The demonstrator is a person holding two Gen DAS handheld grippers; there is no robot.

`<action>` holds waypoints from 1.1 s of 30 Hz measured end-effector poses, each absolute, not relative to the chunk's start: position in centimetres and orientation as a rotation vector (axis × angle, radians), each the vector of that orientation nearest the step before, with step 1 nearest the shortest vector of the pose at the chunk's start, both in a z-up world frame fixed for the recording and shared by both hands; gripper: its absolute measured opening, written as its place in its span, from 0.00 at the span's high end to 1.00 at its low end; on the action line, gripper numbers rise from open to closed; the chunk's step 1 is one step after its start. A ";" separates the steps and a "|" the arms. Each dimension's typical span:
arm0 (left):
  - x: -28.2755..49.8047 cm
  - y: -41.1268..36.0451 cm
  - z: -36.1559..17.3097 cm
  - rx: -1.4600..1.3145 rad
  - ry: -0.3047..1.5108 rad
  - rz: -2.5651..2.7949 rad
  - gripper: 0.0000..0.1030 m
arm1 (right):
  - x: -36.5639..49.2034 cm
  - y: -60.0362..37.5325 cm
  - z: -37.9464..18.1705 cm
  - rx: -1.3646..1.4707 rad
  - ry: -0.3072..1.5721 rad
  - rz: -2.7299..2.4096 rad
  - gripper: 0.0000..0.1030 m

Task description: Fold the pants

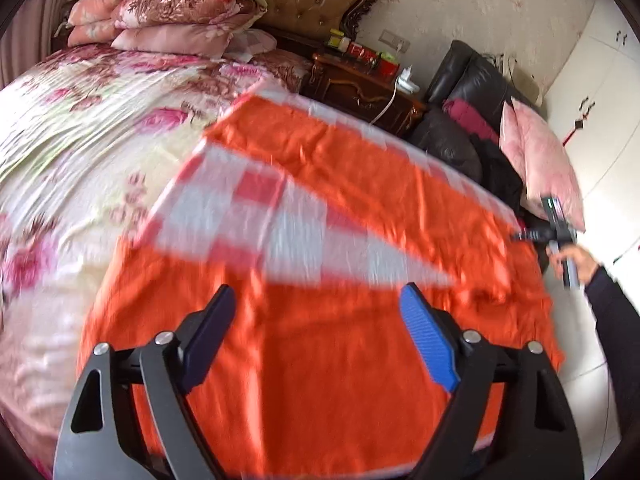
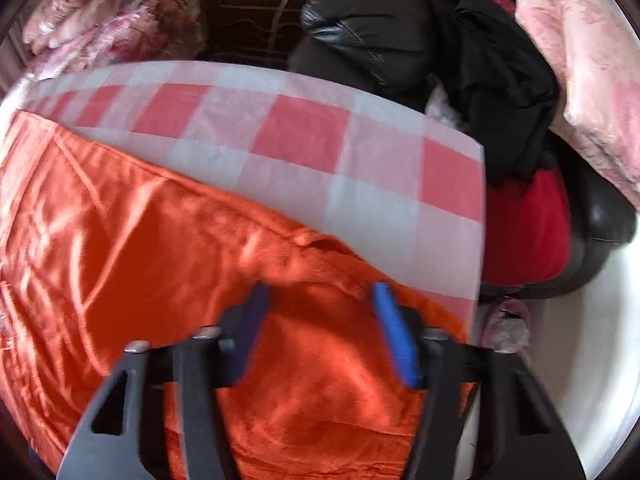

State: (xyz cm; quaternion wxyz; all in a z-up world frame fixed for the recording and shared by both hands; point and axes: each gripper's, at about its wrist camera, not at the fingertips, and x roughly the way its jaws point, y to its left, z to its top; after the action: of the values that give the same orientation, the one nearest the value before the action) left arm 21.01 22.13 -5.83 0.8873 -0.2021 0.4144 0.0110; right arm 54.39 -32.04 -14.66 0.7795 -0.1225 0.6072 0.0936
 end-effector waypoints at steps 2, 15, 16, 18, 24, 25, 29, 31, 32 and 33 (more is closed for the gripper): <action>24.2 23.7 -5.3 -0.447 0.859 0.016 0.25 | 53.9 -31.6 -14.3 -0.258 1.314 0.206 0.97; 51.3 35.7 -11.9 -1.067 1.021 0.103 0.48 | 42.5 -29.8 -2.0 -0.094 0.980 0.282 0.98; 51.8 35.5 -12.2 -1.078 1.022 0.101 0.48 | 40.9 -29.5 -1.0 -0.095 0.953 0.300 0.98; 53.0 35.1 -12.7 -1.087 1.037 0.105 0.48 | 37.0 -28.7 0.7 -0.097 0.895 0.353 0.98; 55.0 34.1 -14.9 -1.115 1.109 0.127 0.48 | 28.3 -28.0 2.5 -0.084 0.806 0.488 0.98; 55.2 33.8 -15.3 -1.118 1.122 0.130 0.48 | 27.0 -28.0 2.5 -0.095 0.789 0.498 0.98; 55.8 33.5 -15.5 -1.073 1.134 0.137 0.89 | 24.2 -28.2 2.1 -0.088 0.776 0.523 0.98; 54.6 33.9 -15.5 -1.078 1.138 0.171 0.99 | 24.1 -28.9 1.6 -0.076 0.792 0.490 0.98; 54.0 34.1 -15.1 -1.083 1.131 0.157 0.99 | 24.2 -29.5 1.2 -0.067 0.798 0.471 0.98; 53.3 34.3 -14.3 -1.073 1.127 0.150 0.99 | 24.6 -29.9 0.9 -0.065 0.803 0.458 0.98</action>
State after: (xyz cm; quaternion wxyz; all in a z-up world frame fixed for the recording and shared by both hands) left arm 53.31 34.26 -14.26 0.7097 -0.4836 0.5079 0.0674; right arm 24.61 -29.90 0.88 0.8945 -0.0314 0.3873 0.2209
